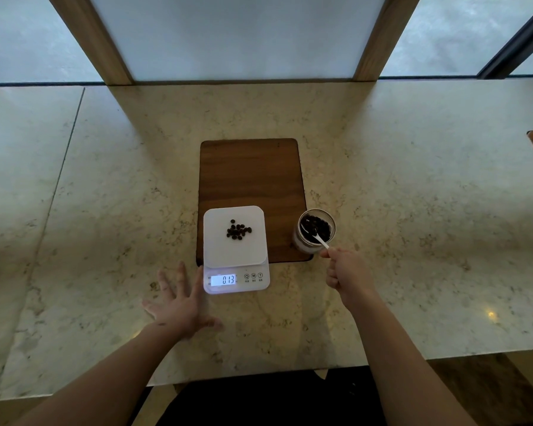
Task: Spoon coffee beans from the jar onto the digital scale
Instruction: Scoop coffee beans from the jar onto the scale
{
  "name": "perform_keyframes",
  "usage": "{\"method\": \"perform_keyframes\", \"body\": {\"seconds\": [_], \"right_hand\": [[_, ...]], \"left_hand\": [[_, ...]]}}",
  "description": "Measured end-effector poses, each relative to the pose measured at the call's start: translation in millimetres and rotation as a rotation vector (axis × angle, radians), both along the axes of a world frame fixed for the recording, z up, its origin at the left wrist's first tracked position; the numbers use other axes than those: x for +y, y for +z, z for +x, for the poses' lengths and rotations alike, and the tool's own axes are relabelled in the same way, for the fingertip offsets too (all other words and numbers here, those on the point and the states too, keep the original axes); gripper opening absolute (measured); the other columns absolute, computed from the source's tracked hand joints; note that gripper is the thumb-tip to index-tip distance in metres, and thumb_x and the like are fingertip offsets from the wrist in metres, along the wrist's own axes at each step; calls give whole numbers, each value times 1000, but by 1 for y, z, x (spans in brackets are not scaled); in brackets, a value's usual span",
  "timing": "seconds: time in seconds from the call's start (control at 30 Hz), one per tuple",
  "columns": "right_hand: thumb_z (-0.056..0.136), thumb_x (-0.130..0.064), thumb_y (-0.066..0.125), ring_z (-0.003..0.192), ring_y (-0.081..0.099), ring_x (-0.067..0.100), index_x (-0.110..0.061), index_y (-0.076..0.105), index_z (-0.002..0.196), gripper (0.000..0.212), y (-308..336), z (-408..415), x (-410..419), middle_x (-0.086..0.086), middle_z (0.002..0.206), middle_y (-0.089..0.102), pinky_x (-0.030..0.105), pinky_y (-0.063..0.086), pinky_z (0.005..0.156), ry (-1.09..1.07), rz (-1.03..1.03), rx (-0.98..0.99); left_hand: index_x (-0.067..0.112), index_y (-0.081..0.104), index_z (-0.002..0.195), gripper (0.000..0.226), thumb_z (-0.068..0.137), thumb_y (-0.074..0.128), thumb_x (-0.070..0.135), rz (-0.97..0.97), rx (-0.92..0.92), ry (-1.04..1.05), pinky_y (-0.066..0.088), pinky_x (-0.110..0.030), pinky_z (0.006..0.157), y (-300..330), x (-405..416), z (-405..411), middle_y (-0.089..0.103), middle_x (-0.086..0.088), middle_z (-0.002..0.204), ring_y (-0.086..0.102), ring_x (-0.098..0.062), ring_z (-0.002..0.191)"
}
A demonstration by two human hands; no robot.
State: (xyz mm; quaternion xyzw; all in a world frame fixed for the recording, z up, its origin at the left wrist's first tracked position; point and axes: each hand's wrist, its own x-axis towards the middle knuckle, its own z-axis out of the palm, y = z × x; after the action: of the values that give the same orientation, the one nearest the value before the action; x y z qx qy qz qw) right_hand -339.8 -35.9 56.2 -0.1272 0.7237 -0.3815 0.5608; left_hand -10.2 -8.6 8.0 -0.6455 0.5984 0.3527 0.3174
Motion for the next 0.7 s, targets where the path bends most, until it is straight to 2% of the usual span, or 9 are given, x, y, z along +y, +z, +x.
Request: {"method": "perform_keyframes", "body": {"seconds": [0.2,0.47,0.7], "right_hand": [[100,-12,45,44,22,11,-2,65,87,26,0,-2,2,-4,52,28,25,21,37,-3,4,4],[100,-12,45,47,22,12,-2,66,87,27,1,-3,4,-3,57,27,25,22,37,-5,6,11],[99,-10,46,45,23,12,-1,66,87,26,7,-4,4,-4,52,29,26,21,38,-10,0,13]], "left_hand": [[43,-53,132,137,59,50,97,7,2,2,2,-87,108,5,0,-3,-64,-4,141,-51,-47,134],[42,-51,136,138,53,45,98,15,-6,-3,3,-87,108,4,-1,-2,-64,-5,141,-53,-47,131],[42,-49,137,140,59,53,97,7,-2,-3,4,-87,108,3,0,-2,-62,-5,144,-51,-47,132]]}}
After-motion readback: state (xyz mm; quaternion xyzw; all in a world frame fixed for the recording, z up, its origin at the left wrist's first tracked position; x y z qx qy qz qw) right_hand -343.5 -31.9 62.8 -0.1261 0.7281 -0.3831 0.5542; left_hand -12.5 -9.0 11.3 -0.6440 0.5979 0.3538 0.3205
